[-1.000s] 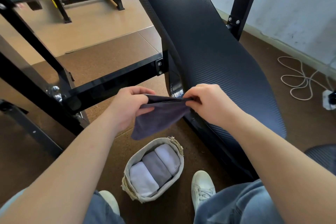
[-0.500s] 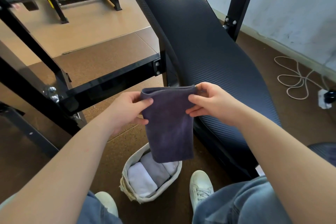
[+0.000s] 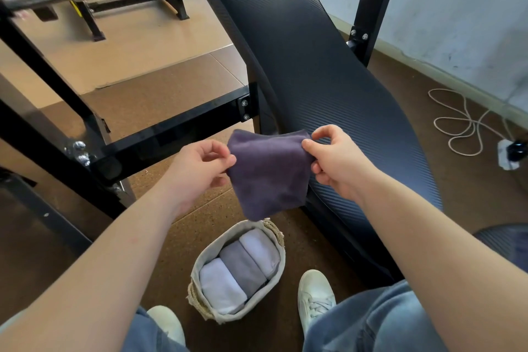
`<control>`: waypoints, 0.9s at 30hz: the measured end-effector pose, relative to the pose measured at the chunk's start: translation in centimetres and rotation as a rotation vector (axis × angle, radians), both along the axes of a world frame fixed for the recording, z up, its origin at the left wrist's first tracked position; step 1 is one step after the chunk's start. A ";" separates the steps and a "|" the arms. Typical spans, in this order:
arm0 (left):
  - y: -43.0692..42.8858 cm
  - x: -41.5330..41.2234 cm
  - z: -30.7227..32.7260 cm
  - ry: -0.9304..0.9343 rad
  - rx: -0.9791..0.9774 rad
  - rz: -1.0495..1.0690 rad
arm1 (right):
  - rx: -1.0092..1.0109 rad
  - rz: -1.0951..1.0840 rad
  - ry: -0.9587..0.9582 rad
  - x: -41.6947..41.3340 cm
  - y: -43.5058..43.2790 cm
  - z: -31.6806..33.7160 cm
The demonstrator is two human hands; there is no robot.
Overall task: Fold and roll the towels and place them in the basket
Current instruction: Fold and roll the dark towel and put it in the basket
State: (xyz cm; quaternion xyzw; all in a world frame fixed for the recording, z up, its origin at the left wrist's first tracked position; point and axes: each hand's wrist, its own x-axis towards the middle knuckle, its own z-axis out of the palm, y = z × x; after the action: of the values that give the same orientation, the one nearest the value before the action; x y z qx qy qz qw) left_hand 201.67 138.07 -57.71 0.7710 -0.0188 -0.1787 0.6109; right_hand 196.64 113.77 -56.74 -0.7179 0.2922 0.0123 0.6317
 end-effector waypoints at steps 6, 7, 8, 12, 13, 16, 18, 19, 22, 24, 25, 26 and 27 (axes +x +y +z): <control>0.0 -0.5 0.6 -0.070 0.018 -0.055 | -0.084 0.270 -0.103 -0.5 0.2 0.4; 0.1 -0.5 0.5 -0.096 0.063 -0.090 | -0.196 0.336 -0.105 -0.5 0.0 0.4; 0.2 -0.4 0.4 -0.131 0.123 -0.126 | -0.318 0.394 -0.109 -0.7 0.0 0.4; -0.1 -0.6 0.1 -0.272 0.319 -0.193 | -0.636 0.472 -0.149 -0.8 0.8 0.2; -0.1 -0.6 0.0 -0.322 0.358 -0.185 | -0.673 0.470 -0.162 -0.8 0.9 0.2; -0.2 -0.8 0.0 -0.461 0.430 -0.109 | -0.790 0.464 -0.171 -0.7 1.2 0.3; -0.3 -1.1 0.0 -0.479 0.434 -0.083 | -0.824 0.487 -0.156 -0.6 1.3 0.0; -0.4 -1.1 -0.1 -0.477 0.434 -0.085 | -0.833 0.497 -0.153 -0.6 1.3 -0.2; -0.2 -1.1 -0.2 -0.486 0.475 -0.082 | -0.892 0.470 -0.141 -0.6 1.2 -0.3; 0.0 -0.9 -0.1 -0.480 0.483 -0.065 | -0.904 0.437 -0.144 -0.5 0.9 -0.4; 0.0 -0.8 -0.1 -0.462 0.480 -0.060 | -0.883 0.428 -0.151 -0.5 0.8 -0.4; 0.1 -0.7 -0.2 -0.441 0.479 -0.054 | -0.855 0.424 -0.159 -0.5 0.7 -0.3; 0.1 -0.5 -0.2 -0.413 0.486 -0.043 | -0.828 0.421 -0.162 -0.4 0.6 -0.3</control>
State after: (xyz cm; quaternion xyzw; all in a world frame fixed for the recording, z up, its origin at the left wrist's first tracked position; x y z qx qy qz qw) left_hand 201.17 138.16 -57.93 0.9139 -0.1157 -0.0305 0.3879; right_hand 196.20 114.39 -57.02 -0.9518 0.0702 -0.0333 0.2969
